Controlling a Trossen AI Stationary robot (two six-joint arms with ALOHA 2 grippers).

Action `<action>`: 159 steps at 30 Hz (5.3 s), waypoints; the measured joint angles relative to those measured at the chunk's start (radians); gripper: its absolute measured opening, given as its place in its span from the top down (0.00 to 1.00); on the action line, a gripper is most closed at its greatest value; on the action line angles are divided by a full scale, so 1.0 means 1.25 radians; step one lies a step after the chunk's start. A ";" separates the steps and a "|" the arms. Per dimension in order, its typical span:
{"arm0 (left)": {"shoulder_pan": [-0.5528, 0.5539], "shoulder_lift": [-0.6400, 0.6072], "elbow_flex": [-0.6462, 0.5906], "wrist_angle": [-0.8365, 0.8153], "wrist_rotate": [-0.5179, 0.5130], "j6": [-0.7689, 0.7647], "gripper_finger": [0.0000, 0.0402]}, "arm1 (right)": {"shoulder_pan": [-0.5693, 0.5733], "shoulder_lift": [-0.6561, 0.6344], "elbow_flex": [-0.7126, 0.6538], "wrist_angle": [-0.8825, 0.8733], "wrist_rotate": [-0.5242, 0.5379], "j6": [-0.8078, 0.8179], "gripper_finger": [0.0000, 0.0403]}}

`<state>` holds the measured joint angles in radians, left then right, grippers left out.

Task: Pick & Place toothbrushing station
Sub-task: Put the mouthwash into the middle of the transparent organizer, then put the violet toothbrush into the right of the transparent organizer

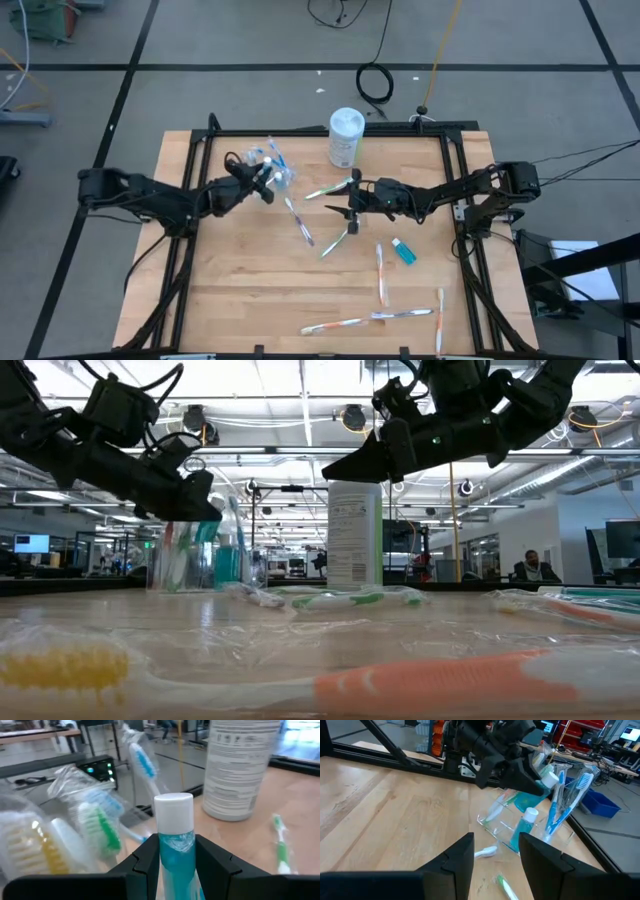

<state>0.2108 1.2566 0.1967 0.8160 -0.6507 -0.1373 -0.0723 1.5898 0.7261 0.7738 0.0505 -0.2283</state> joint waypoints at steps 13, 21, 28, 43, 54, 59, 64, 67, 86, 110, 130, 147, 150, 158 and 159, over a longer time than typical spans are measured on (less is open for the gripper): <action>-0.008 0.027 0.044 0.015 -0.021 0.068 0.73 | 0.000 0.000 0.000 0.001 0.000 0.000 0.64; -0.005 0.026 0.045 -0.089 -0.031 -0.047 0.73 | 0.000 0.000 0.000 0.000 0.000 0.000 0.64; -0.002 0.067 0.046 -0.099 -0.047 -0.092 0.73 | 0.000 0.000 0.000 0.000 0.000 0.000 0.64; -0.005 0.111 0.045 -0.076 -0.046 -0.096 0.73 | 0.000 0.000 0.000 0.000 0.000 0.000 0.64; -0.007 0.098 0.046 -0.120 -0.031 -0.037 0.73 | 0.000 0.000 0.000 0.000 0.000 0.000 0.64; -0.008 0.098 0.046 -0.121 -0.031 -0.035 0.73 | 0.000 0.000 0.000 0.000 0.000 0.000 0.64; -0.008 0.098 0.045 -0.122 -0.032 -0.035 0.67 | 0.000 0.000 0.000 0.000 0.000 0.000 0.64; -0.008 0.098 0.045 -0.123 -0.034 -0.033 0.60 | 0.000 0.000 0.000 0.000 0.000 0.000 0.64; -0.008 0.075 0.044 -0.131 -0.037 0.011 0.54 | 0.000 0.000 0.000 0.000 0.000 0.000 0.64; -0.141 -0.192 0.043 -0.185 -0.011 0.073 0.54 | 0.000 0.000 0.000 0.000 0.000 -0.038 0.64; -0.233 -0.247 0.045 -0.150 0.196 0.125 0.54 | 0.000 0.000 -0.001 -0.122 -0.002 -0.033 0.64; -0.219 -0.117 0.060 -0.243 0.282 -0.208 0.54 | 0.001 0.000 -0.001 -0.233 -0.002 0.027 0.64; -0.195 -0.094 0.102 -0.312 0.332 -0.313 0.54 | 0.001 0.000 -0.001 -0.215 -0.002 0.027 0.64; -0.186 -0.071 0.192 -0.427 0.350 -0.239 0.54 | 0.001 0.016 0.001 -0.015 -0.048 0.152 0.64; -0.186 -0.075 0.199 -0.427 0.349 -0.216 0.54 | 0.003 0.017 -0.001 -0.008 -0.045 0.166 0.64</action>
<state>-0.0212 1.1624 0.4453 0.2821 -0.2143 -0.4071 -0.0692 1.6115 0.7251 0.7633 -0.0052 -0.0207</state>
